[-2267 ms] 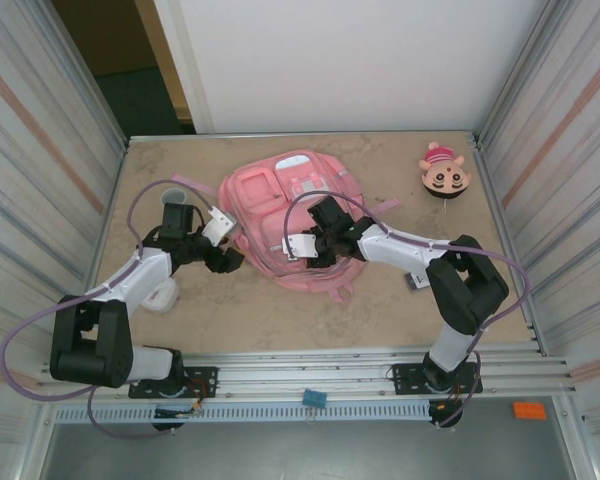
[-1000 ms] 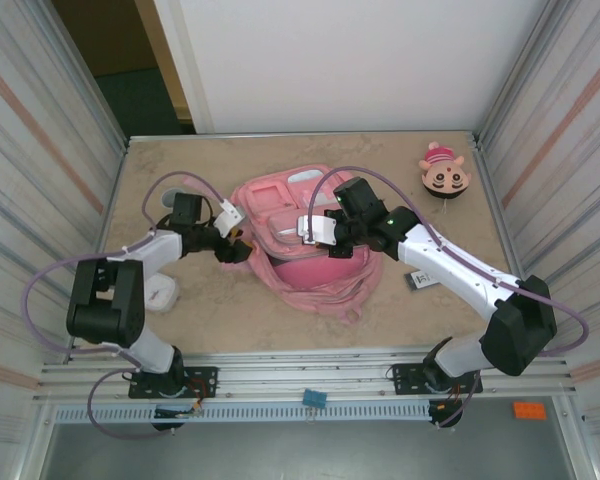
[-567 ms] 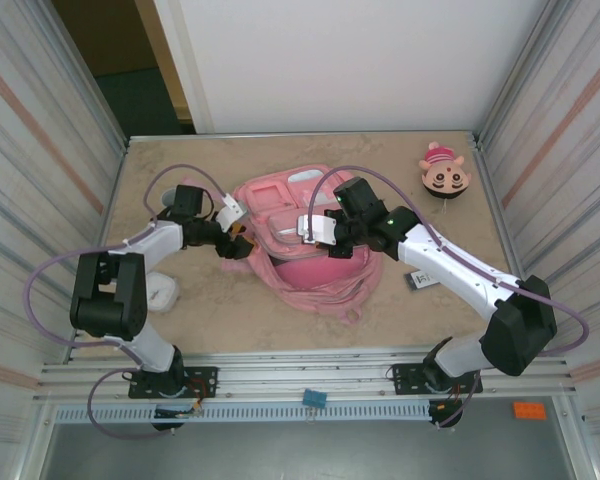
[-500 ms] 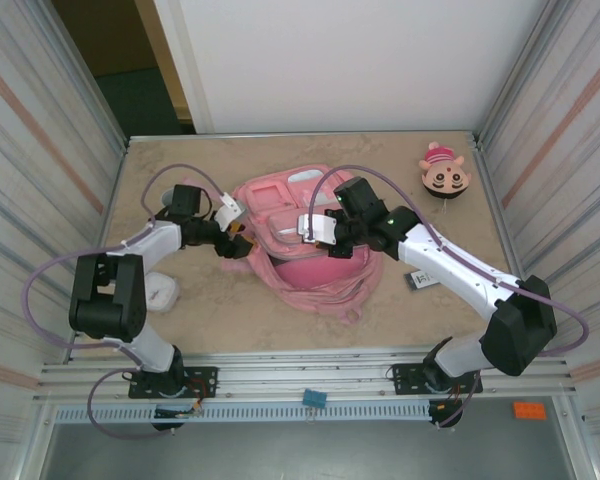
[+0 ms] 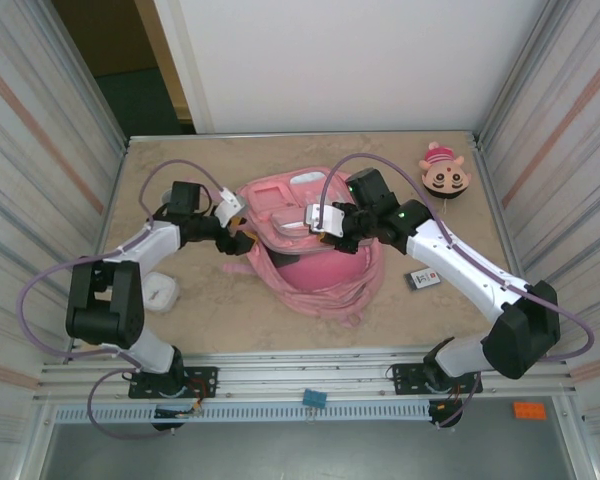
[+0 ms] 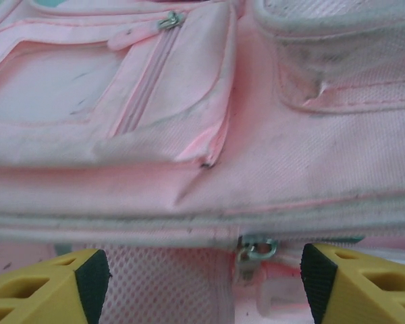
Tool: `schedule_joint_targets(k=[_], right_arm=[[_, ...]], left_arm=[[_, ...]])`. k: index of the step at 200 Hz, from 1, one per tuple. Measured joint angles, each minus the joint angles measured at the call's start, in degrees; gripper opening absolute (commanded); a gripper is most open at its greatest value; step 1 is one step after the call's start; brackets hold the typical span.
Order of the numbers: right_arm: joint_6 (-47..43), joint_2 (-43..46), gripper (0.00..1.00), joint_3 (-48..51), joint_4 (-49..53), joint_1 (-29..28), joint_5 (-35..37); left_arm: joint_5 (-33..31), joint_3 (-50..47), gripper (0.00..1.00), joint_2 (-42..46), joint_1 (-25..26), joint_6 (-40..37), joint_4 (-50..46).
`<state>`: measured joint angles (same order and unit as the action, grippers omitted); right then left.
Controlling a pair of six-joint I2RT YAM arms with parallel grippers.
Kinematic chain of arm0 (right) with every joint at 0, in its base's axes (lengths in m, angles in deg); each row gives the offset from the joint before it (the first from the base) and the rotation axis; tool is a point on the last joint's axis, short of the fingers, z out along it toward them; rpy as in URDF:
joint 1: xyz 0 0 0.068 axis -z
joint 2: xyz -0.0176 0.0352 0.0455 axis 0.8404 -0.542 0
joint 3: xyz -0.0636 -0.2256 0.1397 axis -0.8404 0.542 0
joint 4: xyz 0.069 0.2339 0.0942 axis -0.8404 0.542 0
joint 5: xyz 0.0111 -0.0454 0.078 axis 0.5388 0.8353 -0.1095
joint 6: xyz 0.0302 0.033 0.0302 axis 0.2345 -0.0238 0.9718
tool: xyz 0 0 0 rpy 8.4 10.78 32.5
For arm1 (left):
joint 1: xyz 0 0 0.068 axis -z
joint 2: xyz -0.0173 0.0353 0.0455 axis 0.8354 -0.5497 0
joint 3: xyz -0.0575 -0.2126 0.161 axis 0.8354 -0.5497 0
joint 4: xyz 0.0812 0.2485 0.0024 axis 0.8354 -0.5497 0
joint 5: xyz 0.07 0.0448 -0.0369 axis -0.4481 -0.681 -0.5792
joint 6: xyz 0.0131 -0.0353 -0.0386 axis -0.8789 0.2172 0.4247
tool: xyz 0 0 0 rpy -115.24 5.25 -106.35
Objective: Pack the student bag
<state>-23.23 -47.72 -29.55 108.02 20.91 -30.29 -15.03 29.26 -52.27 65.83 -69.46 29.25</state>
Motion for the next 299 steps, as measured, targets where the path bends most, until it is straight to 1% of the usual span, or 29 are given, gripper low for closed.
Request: schedule_joint_targets(k=[17,31,62,69,77,87,97,123,151,177,218,220,228,236,241,248,256,264,271,299], right_arm=[[0.1,0.0,0.0,0.0,0.4,0.0,-0.3],[0.5,0.0,0.0,0.0,0.4,0.0,-0.4],[1.2,0.0,0.0,0.0,0.2,0.2,-0.3],[1.3,0.0,0.0,0.0,0.2,0.3,-0.2],[1.5,0.0,0.0,0.0,0.1,0.3,0.0],[1.6,0.0,0.0,0.0,0.0,0.3,0.0],[2.1,0.0,0.0,0.1,-0.5,0.3,0.2],[2.9,0.0,0.0,1.4,-1.1,0.4,0.3],[4.0,0.0,0.0,2.7,-1.6,0.4,0.2],[4.5,0.0,0.0,3.1,-2.8,0.4,0.1],[5.2,0.0,0.0,3.6,-3.7,0.4,0.1],[5.2,0.0,0.0,3.6,-3.7,0.4,0.1],[5.4,0.0,0.0,3.7,-3.8,0.4,0.1],[5.4,0.0,0.0,3.9,-3.8,0.4,0.0],[5.4,0.0,0.0,4.0,-3.8,0.5,-0.3],[5.4,0.1,0.0,4.1,-3.8,0.8,-0.9],[5.4,0.3,0.0,4.3,-3.8,1.2,-1.7],[5.4,0.7,0.0,4.4,-3.7,1.9,-2.7],[5.3,1.1,0.0,4.4,-3.7,2.4,-3.4],[3.7,2.4,0.0,4.4,-3.2,4.3,-6.4]], left_arm=[[-1.2,1.0,0.68,-1.0,1.3,-0.8,-0.3],[-1.8,2.1,0.58,-2.0,1.6,-1.9,-1.3],[-2.7,5.6,0.39,-4.4,2.6,-5.6,-5.7],[-2.6,6.0,0.32,-4.7,2.7,-6.4,-6.6],[-2.1,6.1,0.2,-4.8,2.8,-7.2,-7.6],[-1.4,6.1,0.07,-4.7,2.9,-7.7,-9.0],[-0.9,6.1,0.0,-4.7,2.9,-8.7,-10.1],[-0.5,4.4,0.0,-3.0,3.0,-8.8,-10.2],[-0.1,1.0,0.0,0.3,3.0,-7.2,-8.8],[1.6,-1.7,0.0,2.9,4.3,-5.6,-8.6],[2.1,-2.1,0.0,3.9,4.7,-0.5,-8.6],[2.1,-2.1,0.01,4.0,4.6,-0.2,-8.6],[2.3,-2.1,0.11,4.5,4.2,0.7,-8.6],[2.3,-2.1,0.29,5.2,3.7,1.6,-8.4],[2.3,-2.3,0.38,5.9,2.9,2.3,-8.0],[2.0,-2.5,0.47,6.7,1.7,3.0,-7.1],[1.6,-3.0,0.54,7.8,-0.1,4.0,-6.2],[0.8,-3.1,0.6,8.4,-1.6,4.2,-5.7],[-0.1,-3.1,0.63,8.5,-2.6,3.6,-5.5],[-2.9,-3.1,0.68,7.1,-2.9,0.6,-5.5]])
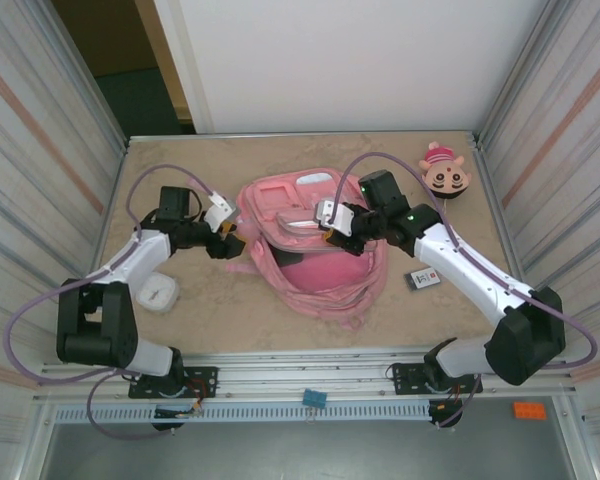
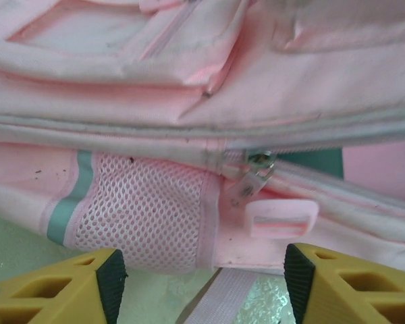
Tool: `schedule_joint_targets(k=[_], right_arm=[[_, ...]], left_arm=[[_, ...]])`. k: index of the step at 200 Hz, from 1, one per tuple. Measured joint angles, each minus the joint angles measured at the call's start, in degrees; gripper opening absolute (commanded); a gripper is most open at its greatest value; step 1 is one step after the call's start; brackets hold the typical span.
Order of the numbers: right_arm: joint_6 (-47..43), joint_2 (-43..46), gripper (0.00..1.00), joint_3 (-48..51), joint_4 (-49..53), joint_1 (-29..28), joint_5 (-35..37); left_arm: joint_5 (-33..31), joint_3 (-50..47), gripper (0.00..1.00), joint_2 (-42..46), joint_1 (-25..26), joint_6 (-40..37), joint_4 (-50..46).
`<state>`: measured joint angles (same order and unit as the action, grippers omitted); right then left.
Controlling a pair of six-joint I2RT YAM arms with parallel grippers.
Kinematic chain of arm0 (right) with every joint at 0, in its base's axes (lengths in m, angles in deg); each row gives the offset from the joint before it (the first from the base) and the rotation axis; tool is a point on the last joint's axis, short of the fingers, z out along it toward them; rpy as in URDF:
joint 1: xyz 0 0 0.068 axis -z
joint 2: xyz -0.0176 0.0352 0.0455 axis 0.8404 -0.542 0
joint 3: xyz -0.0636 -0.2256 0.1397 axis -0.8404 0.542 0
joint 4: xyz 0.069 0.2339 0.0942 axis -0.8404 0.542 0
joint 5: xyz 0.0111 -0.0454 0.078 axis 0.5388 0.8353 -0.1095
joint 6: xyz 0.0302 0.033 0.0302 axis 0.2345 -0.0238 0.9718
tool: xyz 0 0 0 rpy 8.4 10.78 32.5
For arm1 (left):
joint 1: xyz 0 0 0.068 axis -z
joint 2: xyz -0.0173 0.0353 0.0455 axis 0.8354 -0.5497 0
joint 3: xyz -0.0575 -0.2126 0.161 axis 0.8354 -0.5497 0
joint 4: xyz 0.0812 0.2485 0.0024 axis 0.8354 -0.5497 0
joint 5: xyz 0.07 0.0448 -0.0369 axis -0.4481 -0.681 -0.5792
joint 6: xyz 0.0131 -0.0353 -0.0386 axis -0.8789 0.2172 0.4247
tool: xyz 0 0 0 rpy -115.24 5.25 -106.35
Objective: Pack the student bag
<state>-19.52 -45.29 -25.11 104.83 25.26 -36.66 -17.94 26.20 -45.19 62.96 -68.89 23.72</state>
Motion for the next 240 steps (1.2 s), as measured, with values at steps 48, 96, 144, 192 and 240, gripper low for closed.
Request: schedule_joint_targets(k=[48,96,144,192,240], right_arm=[[-3.5,0.1,0.0,0.0,1.9,2.0,-3.0],[-4.3,0.1,0.0,0.0,3.4,2.4,-4.3],[-4.2,0.1,0.0,0.0,3.5,2.4,-4.7],[-4.2,0.1,0.0,0.0,4.4,2.4,-4.7],[-3.7,0.1,0.0,0.0,4.3,2.4,-4.7]], left_arm=[[-1.6,4.4,0.75,-5.8,3.1,-5.2,-0.6],[1.9,8.5,0.77,-9.6,4.8,-5.0,-0.7],[2.7,9.4,0.75,-10.9,7.2,-7.0,-4.3],[1.6,10.9,0.45,-12.8,9.2,-8.4,-8.9],[-0.3,10.6,0.0,-12.7,11.4,-4.0,-9.6]])
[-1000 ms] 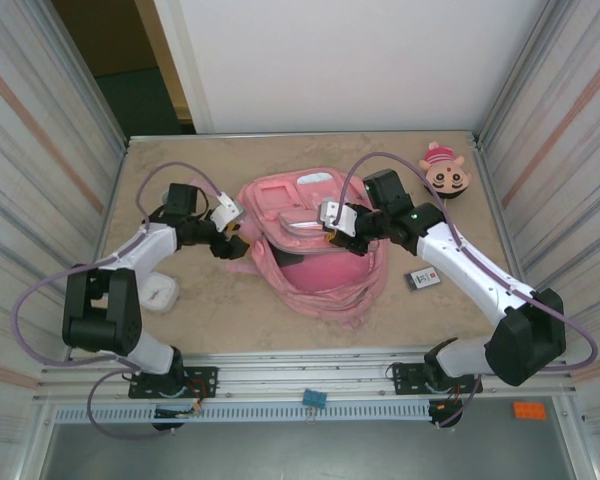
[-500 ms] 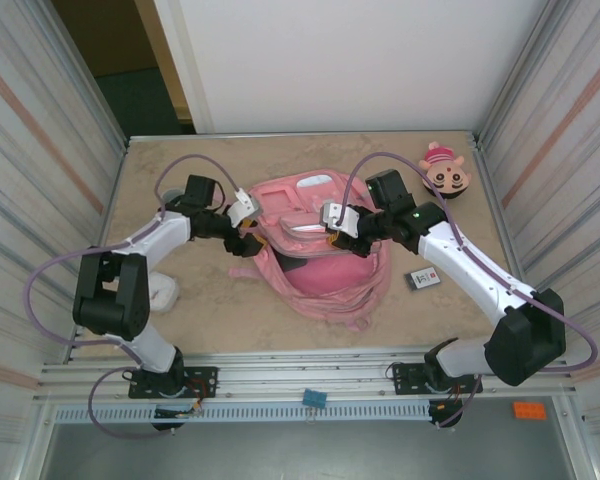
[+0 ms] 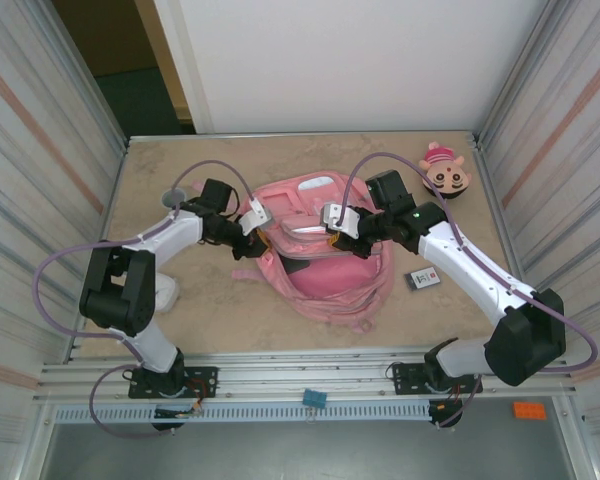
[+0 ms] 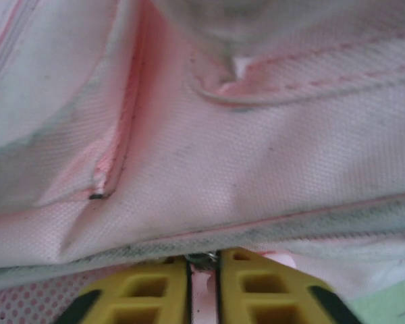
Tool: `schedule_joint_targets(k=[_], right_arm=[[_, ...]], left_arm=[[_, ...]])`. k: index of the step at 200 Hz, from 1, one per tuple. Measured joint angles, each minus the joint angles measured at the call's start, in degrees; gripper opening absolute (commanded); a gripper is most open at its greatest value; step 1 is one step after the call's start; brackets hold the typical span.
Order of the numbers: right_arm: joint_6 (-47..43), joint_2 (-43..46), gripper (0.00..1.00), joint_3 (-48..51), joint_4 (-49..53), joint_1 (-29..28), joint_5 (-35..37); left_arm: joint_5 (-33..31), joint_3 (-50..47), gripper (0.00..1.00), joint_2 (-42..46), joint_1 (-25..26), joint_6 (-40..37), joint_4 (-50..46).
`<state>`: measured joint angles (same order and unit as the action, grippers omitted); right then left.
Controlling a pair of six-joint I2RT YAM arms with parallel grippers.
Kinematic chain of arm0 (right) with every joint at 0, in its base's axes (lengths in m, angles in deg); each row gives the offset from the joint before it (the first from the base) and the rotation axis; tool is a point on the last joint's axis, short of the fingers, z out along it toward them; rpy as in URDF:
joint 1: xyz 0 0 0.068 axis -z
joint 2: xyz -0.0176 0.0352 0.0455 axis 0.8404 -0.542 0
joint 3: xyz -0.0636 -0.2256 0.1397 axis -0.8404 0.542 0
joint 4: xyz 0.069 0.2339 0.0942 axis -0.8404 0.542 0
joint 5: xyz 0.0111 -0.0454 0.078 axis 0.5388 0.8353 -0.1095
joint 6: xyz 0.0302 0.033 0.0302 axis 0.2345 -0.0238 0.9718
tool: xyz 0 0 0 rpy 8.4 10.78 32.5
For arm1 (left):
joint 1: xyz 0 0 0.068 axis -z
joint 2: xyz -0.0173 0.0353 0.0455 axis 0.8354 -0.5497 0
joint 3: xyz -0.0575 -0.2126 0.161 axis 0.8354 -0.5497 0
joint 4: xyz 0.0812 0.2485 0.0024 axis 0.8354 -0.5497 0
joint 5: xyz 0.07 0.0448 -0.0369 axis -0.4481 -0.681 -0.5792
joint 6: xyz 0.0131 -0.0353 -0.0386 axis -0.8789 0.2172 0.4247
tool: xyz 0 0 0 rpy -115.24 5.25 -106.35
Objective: Pack the student bag
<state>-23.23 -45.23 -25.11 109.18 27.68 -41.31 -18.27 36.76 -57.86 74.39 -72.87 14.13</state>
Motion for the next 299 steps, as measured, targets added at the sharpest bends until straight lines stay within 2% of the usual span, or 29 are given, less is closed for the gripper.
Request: schedule_joint_targets(k=[21,94,123,143,174,226,267,299], right_arm=[[0.0,0.0,0.0,0.0,0.0,0.0,0.0],[0.0,0.0,0.0,0.1,-0.1,-0.5,1.1],[0.1,0.1,0.0,1.0,-0.5,-1.8,3.4],[0.4,0.1,0.0,1.6,-0.9,-3.3,6.2],[0.4,0.1,0.0,1.7,-1.0,-3.5,5.9],[1.5,0.1,0.0,1.7,-1.0,-3.3,4.6],[2.4,0.1,0.0,1.7,-1.1,-5.2,9.1],[2.4,0.1,0.0,2.8,-1.8,-6.1,10.3]], left_arm=[[0.7,0.0,0.0,1.0,-0.7,3.5,0.0],[9.1,-0.1,0.0,2.4,-3.9,18.1,2.0],[9.4,-0.8,0.0,2.4,-4.0,22.1,2.8],[6.5,-0.8,0.0,2.7,-3.8,23.6,1.3],[-4.9,-0.9,0.0,5.6,-0.5,19.3,-1.4],[-18.6,-2.3,0.0,8.5,4.7,8.7,1.2],[-25.3,-2.3,0.0,11.8,6.1,0.7,-0.1],[-25.6,-2.1,0.0,15.3,6.1,-2.9,-2.7]])
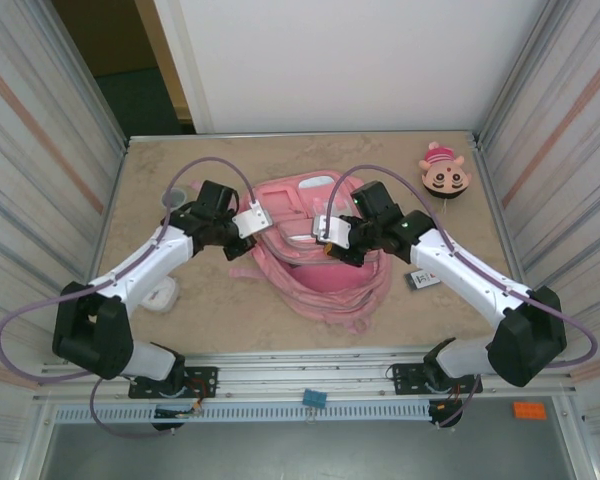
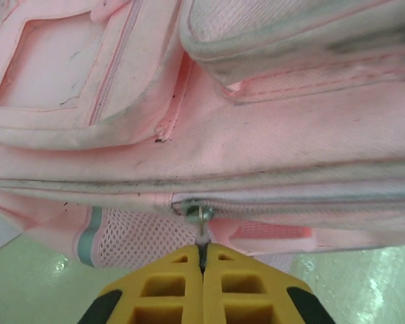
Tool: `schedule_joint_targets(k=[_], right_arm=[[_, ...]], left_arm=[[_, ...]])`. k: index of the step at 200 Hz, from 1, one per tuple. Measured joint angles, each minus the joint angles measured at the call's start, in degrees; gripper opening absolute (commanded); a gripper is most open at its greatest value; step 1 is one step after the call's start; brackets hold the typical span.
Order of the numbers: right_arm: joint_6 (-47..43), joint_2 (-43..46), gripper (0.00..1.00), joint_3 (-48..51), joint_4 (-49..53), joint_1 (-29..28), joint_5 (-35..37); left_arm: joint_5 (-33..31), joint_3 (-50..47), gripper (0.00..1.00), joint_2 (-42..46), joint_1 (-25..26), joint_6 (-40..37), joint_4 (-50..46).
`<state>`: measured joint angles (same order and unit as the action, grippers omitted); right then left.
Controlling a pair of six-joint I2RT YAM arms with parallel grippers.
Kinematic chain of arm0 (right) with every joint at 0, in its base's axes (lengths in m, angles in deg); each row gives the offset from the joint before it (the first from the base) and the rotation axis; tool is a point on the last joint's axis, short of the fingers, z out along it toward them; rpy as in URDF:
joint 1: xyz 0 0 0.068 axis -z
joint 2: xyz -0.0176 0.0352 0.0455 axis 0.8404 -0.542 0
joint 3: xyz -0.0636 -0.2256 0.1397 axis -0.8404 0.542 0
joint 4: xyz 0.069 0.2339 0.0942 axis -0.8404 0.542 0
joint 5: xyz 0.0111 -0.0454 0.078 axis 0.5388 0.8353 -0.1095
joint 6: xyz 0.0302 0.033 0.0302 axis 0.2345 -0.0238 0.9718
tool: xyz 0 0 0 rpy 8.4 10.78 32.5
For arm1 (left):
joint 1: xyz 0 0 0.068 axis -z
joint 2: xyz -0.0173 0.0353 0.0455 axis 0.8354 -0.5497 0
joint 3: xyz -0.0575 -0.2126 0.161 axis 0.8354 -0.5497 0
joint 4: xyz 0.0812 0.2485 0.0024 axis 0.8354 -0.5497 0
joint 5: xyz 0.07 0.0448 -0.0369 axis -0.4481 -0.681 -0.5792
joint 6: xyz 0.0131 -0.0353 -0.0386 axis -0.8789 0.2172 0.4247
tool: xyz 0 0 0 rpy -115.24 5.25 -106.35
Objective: Pack the student bag
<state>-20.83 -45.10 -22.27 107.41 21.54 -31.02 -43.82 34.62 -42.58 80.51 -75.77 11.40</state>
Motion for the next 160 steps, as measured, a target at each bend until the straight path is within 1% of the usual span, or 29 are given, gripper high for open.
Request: schedule_joint_targets(k=[17,32,49,54,65,68,74,87,97,105,113,126,160], right_arm=[[0.0,-0.1,0.0,0.8,-0.5,-1.2,1.3],[0.2,-0.2,0.0,1.8,-1.2,-1.8,1.9],[0.4,-0.2,0.0,3.0,-2.2,-2.0,2.2],[0.5,-0.2,0.0,3.3,-2.4,-2.1,2.2],[0.6,-0.2,0.0,3.8,-2.8,-2.2,2.2],[0.6,-0.2,0.0,3.9,-2.9,-2.2,2.2],[0.6,-0.1,0.0,4.1,-3.1,-2.2,2.2],[0.6,0.5,0.0,4.7,-3.5,-2.0,1.8],[0.6,1.2,0.0,5.1,-3.7,-1.5,1.1],[0.6,1.8,0.0,5.2,-3.9,-1.0,0.6],[0.6,2.4,0.0,5.3,-4.1,-0.3,-0.2],[0.6,3.3,0.0,5.3,-4.7,0.6,-1.4],[0.6,3.9,0.0,5.3,-5.0,2.1,-3.7]], left_arm=[[4.0,0.2,0.0,0.6,0.0,0.6,-1.9],[8.3,0.2,0.0,0.5,0.3,3.1,-3.4],[11.5,0.0,0.0,0.5,1.0,6.3,-4.6],[11.9,-0.3,0.07,0.6,1.0,7.5,-4.4],[12.3,-2.0,0.35,1.1,0.8,10.2,-3.2],[12.4,-2.7,0.4,1.4,0.3,10.8,-2.7],[12.7,-4.1,0.47,2.1,-0.7,12.4,-1.9],[13.7,-6.8,0.57,3.7,-4.5,15.2,-0.1],[14.6,-7.8,0.62,4.3,-8.0,17.2,0.8],[15.0,-7.8,0.65,4.3,-10.4,16.9,1.7],[15.5,-7.8,0.68,4.3,-11.8,15.5,2.7],[16.3,-7.9,0.71,4.2,-12.3,12.4,3.5],[18.4,-7.7,0.7,0.3,-11.7,1.9,4.6]])
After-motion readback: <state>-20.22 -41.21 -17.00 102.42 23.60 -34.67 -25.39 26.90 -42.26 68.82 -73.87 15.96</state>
